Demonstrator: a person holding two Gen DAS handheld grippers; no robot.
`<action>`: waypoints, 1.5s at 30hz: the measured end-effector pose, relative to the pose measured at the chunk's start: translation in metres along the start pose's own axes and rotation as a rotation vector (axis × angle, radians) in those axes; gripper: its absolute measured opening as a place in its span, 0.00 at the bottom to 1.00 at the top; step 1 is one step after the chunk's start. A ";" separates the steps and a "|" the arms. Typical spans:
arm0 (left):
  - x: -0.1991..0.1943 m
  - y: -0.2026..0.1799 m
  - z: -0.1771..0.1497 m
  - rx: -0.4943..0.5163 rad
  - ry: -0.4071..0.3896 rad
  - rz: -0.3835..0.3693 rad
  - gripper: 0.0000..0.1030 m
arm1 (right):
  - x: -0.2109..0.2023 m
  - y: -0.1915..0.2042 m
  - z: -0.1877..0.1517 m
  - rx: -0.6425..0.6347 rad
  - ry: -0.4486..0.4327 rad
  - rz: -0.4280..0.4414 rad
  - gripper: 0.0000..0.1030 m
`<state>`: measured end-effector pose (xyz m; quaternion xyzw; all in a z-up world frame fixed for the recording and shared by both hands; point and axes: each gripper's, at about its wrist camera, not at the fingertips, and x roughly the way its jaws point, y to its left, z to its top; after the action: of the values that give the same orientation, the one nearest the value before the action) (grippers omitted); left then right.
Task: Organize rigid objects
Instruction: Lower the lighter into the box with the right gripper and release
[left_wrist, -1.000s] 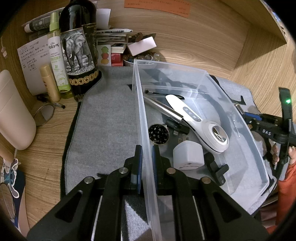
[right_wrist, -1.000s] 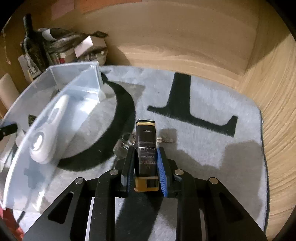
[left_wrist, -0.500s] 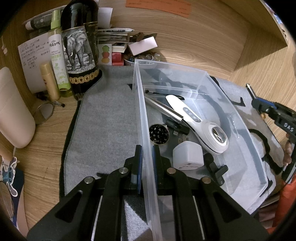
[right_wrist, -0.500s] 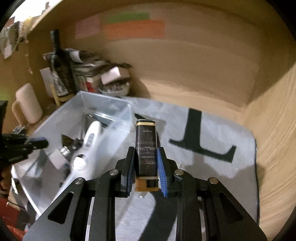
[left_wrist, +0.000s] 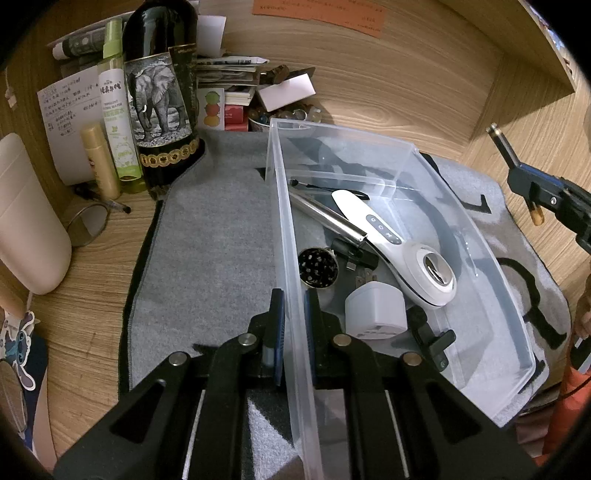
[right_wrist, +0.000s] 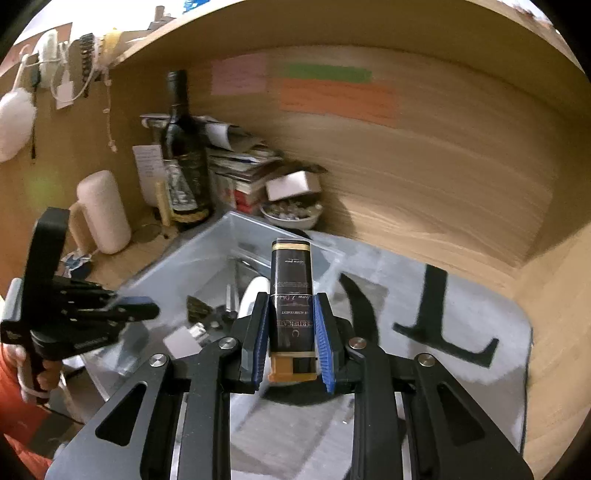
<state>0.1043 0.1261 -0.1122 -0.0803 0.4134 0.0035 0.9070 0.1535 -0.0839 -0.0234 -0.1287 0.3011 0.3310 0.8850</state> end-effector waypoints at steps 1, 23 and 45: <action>0.000 0.000 0.000 0.000 0.000 0.000 0.09 | 0.001 0.003 0.001 -0.006 0.000 0.009 0.21; -0.001 0.001 0.000 0.006 -0.010 -0.009 0.10 | 0.080 0.056 -0.010 -0.108 0.249 0.097 0.21; -0.001 0.001 0.000 0.006 -0.011 -0.010 0.10 | 0.029 0.015 0.008 -0.037 0.100 -0.007 0.52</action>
<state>0.1035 0.1268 -0.1122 -0.0796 0.4080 -0.0016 0.9095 0.1645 -0.0548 -0.0352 -0.1624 0.3386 0.3264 0.8674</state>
